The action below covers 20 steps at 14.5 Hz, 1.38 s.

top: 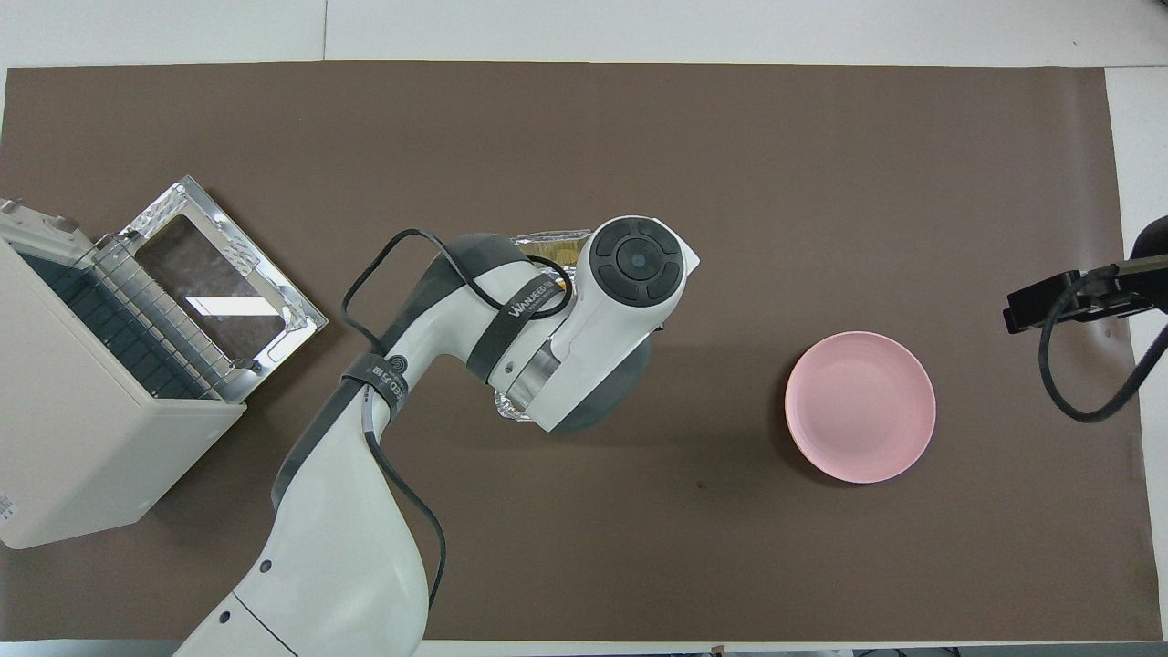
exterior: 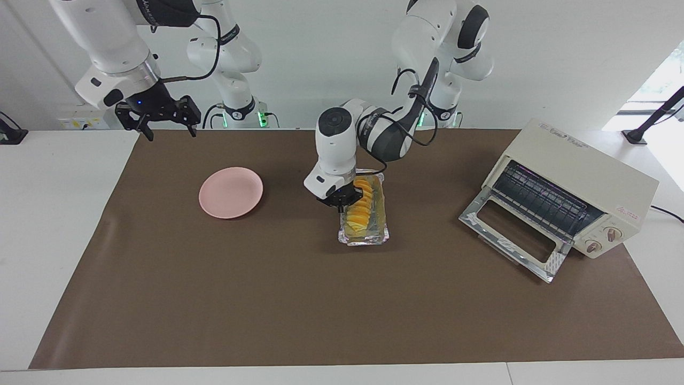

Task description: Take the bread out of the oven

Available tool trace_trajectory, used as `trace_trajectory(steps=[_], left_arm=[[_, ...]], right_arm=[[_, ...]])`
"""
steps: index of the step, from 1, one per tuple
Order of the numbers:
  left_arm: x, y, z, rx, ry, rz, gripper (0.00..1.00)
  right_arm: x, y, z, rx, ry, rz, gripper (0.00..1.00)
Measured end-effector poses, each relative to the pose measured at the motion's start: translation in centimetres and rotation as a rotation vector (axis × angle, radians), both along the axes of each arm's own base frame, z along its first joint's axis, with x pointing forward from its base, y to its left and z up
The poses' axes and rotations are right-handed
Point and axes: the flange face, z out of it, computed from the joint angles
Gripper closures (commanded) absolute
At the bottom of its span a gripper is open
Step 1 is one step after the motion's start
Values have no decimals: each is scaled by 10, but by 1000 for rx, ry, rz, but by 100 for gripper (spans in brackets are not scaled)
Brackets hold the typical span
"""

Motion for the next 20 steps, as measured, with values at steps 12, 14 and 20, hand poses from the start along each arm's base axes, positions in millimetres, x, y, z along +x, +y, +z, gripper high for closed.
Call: trace_trajectory(steps=[12, 14, 20], left_arm=[[54, 73, 60, -13, -53, 183, 0], [75, 145, 116, 0, -39, 212, 0], [89, 383, 215, 28, 82, 110, 0]], right_arm=[[3, 11, -5, 1, -17, 11, 0], [8, 56, -20, 1, -59, -1, 0], [20, 271, -152, 34, -107, -104, 0]])
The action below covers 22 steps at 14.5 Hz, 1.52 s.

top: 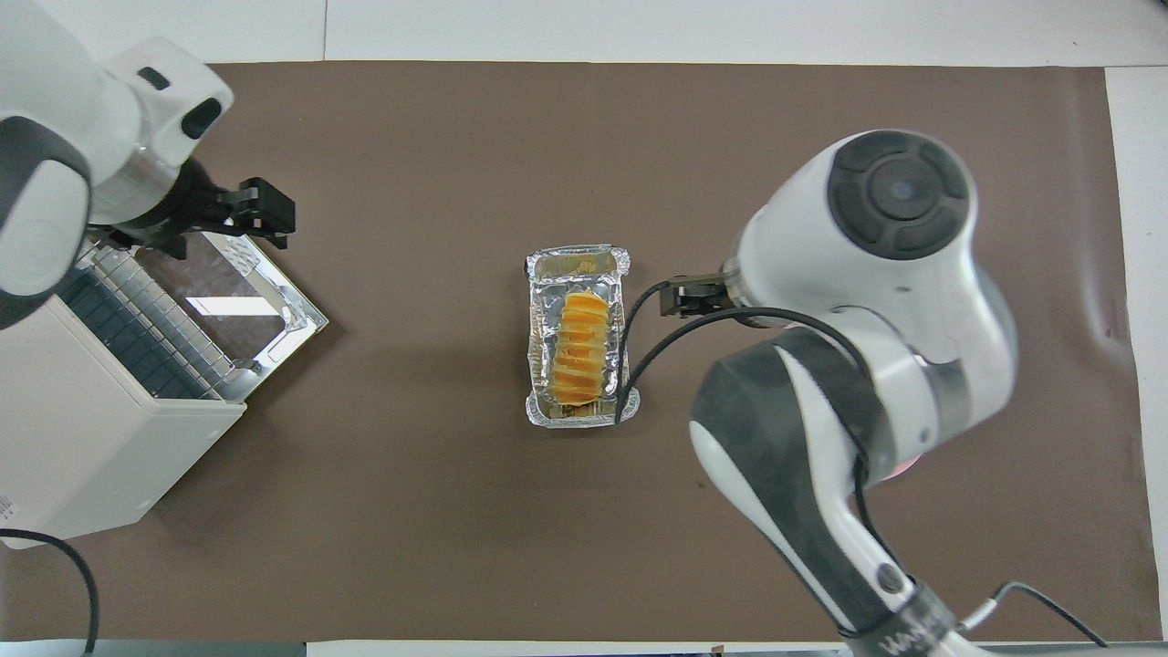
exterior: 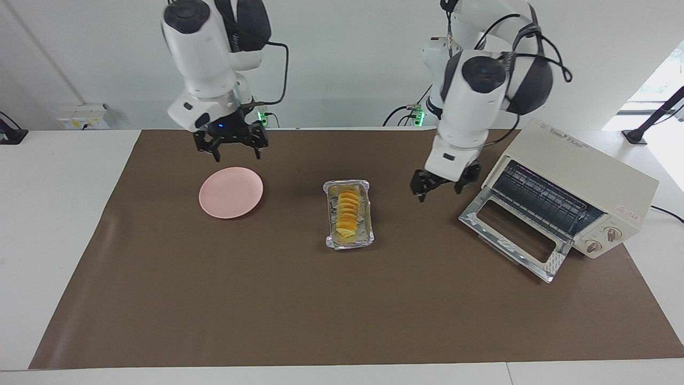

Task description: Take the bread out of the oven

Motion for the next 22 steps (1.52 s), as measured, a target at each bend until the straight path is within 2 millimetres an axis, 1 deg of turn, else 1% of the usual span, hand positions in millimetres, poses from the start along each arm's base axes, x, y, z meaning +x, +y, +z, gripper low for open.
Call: trace_trajectory(steps=[1, 2, 3, 4, 5, 6, 7, 8, 9, 10, 13, 16, 19, 21, 22], left_arm=[[-9, 24, 11, -3, 26, -6, 0], [-18, 38, 21, -5, 50, -10, 0], [-29, 45, 30, -8, 69, -15, 0], [-40, 47, 39, -9, 79, -17, 0], [-50, 49, 45, -9, 83, -16, 0], [-64, 54, 51, -11, 83, -12, 0], [-74, 58, 52, -13, 86, -12, 0], [-79, 61, 51, -14, 91, -18, 0], [-81, 63, 49, -17, 97, -30, 0], [-82, 66, 46, -19, 103, -43, 0], [-81, 72, 43, -23, 102, -57, 0], [-75, 72, 42, -40, 78, -55, 0], [-68, 74, 31, -50, 95, -47, 0], [-66, 72, 27, -50, 103, -52, 0], [-66, 73, 27, -50, 102, -49, 0]], right_arm=[[3, 19, -29, 3, 11, -3, 0], [5, 32, -53, 4, 23, -5, 0], [8, 42, -75, 3, 23, -15, 0], [9, 53, -96, -8, 16, -26, 0], [8, 62, -115, -27, 7, -30, 0], [5, 73, -137, -47, 5, -30, 0], [5, 77, -151, -50, 7, -28, 6], [6, 77, -159, -46, 3, -27, 25], [6, 76, -164, -46, 3, -29, 68], [7, 74, -166, -45, 0, -31, 100], [7, 75, -164, -38, -10, -42, 100], [9, 75, -161, -30, -22, -59, 100], [13, 72, -158, -27, -28, -66, 100], [20, 67, -148, -37, -24, -79, 100], [28, 61, -137, -48, -17, -87, 100]])
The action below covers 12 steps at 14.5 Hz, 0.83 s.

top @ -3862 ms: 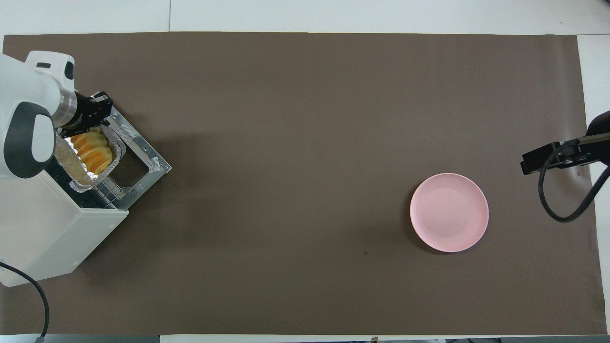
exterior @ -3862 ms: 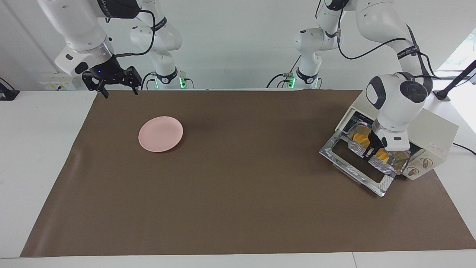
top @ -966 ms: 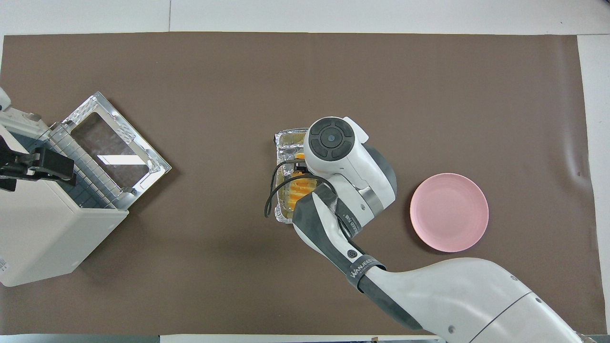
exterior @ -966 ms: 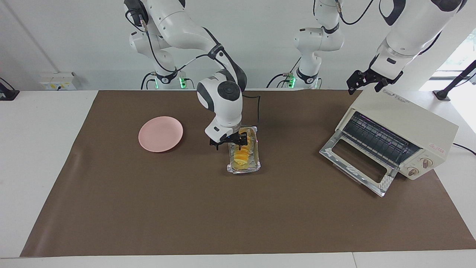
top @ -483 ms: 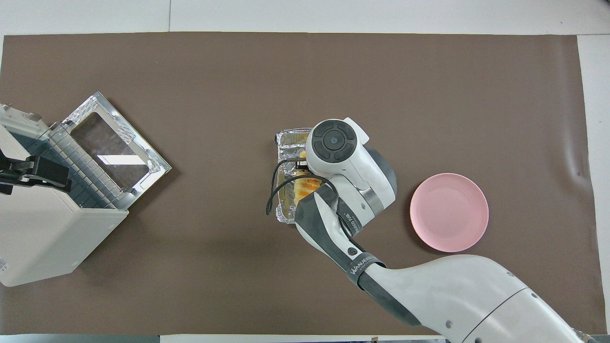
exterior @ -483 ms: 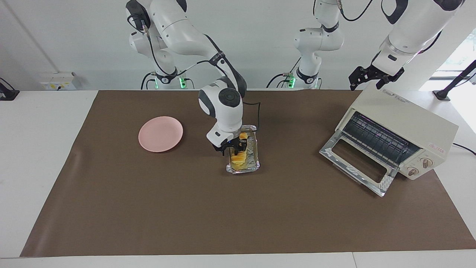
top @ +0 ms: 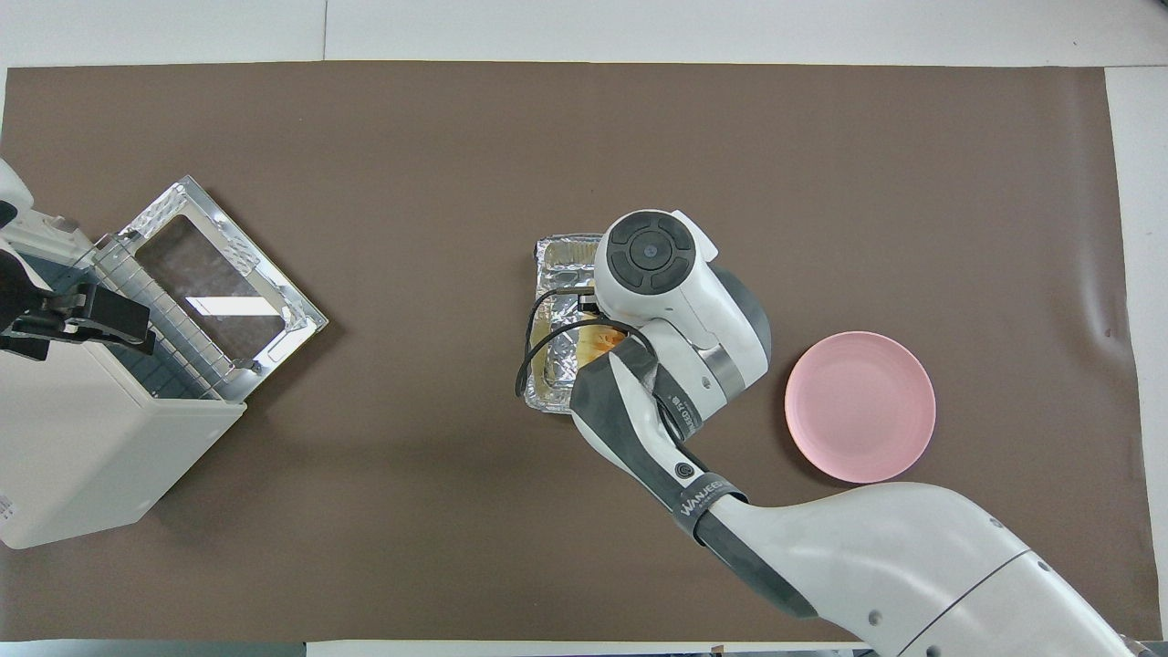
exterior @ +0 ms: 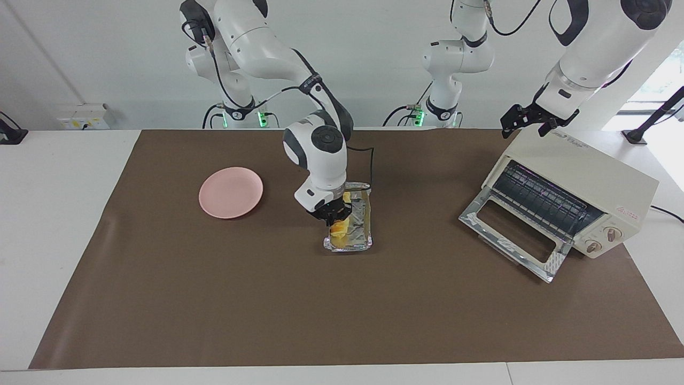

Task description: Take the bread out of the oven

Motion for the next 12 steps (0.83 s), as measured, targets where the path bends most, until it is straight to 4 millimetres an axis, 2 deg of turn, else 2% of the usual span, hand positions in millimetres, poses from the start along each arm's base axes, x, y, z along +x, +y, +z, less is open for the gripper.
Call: trace_trajectory(steps=[2, 3, 5, 7, 9, 12], left_arm=[[0, 4, 0, 0, -1, 7, 0], [0, 5, 1, -1, -1, 8, 0], [0, 4, 1, -1, -3, 7, 0], [-1, 4, 3, -1, -8, 6, 0], [-2, 4, 5, -1, -12, 7, 0], [-2, 5, 5, -1, -12, 9, 0]], right_arm=[[23, -23, 33, -14, 10, 8, 100], [40, -47, 52, -16, 10, 23, 100], [74, -120, 75, -1, 14, 67, 100], [97, -191, 75, 17, 6, 125, 100], [113, -241, 64, 26, -27, 172, 100], [133, -307, 23, 33, -50, 205, 100]])
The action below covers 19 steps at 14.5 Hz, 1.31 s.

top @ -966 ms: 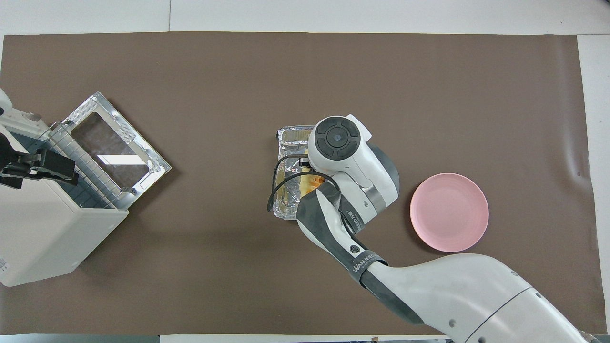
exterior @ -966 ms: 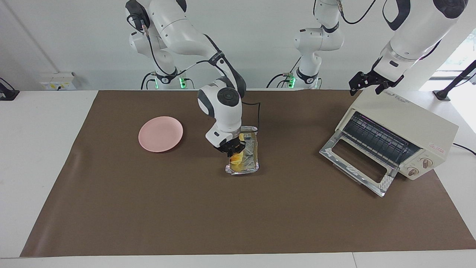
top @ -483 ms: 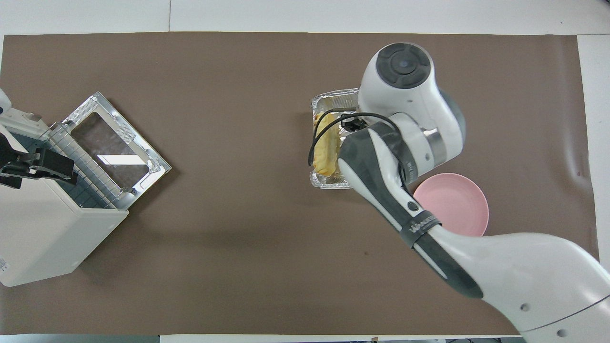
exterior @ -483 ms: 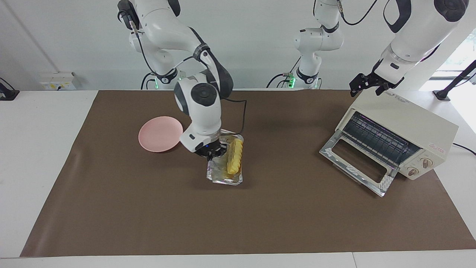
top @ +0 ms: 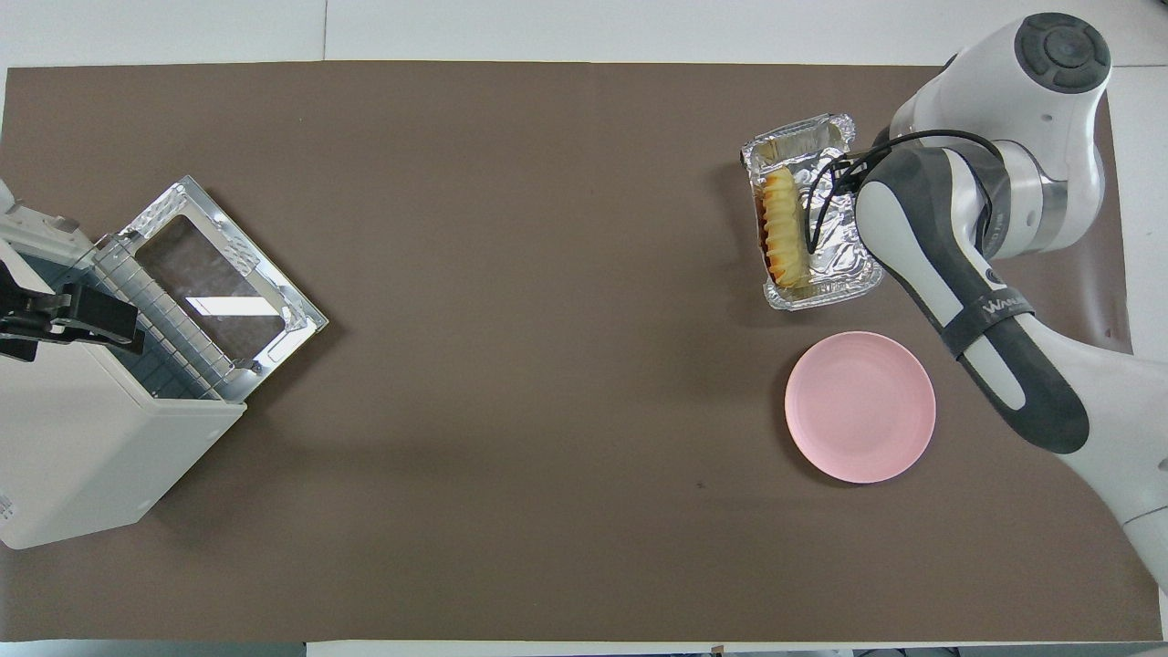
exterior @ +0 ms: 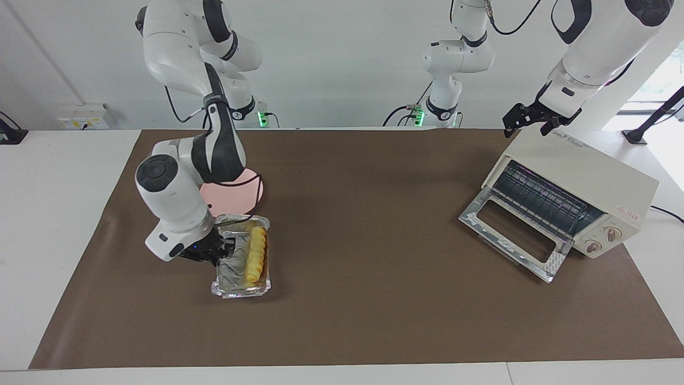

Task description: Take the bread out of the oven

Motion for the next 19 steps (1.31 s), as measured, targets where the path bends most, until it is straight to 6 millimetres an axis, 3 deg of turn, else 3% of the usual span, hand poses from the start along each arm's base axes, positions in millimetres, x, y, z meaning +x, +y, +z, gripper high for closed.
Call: trace_trajectory(steps=[2, 5, 6, 7, 11, 14, 16, 17, 19], left_arm=[[0, 0, 0, 0, 0, 0, 0], [0, 0, 0, 0, 0, 0, 0], [0, 0, 0, 0, 0, 0, 0], [0, 0, 0, 0, 0, 1, 0], [0, 1, 0, 0, 0, 1, 0], [0, 1, 0, 0, 0, 1, 0], [0, 1, 0, 0, 0, 1, 0], [0, 1, 0, 0, 0, 2, 0], [0, 1, 0, 0, 0, 2, 0]], right_arm=[[11, -21, -27, 6, -7, 21, 100], [24, -31, -41, 9, -14, 52, 100], [26, -31, -39, 9, -20, 55, 57], [27, -31, -35, 9, -25, 55, 1], [20, -31, -12, 2, 27, 59, 0], [2, -20, 46, -11, 79, 63, 0], [-6, -1, 69, -16, 68, 51, 0], [-7, 11, 69, -15, 58, 42, 0], [-8, 33, 49, -9, 27, 32, 0]])
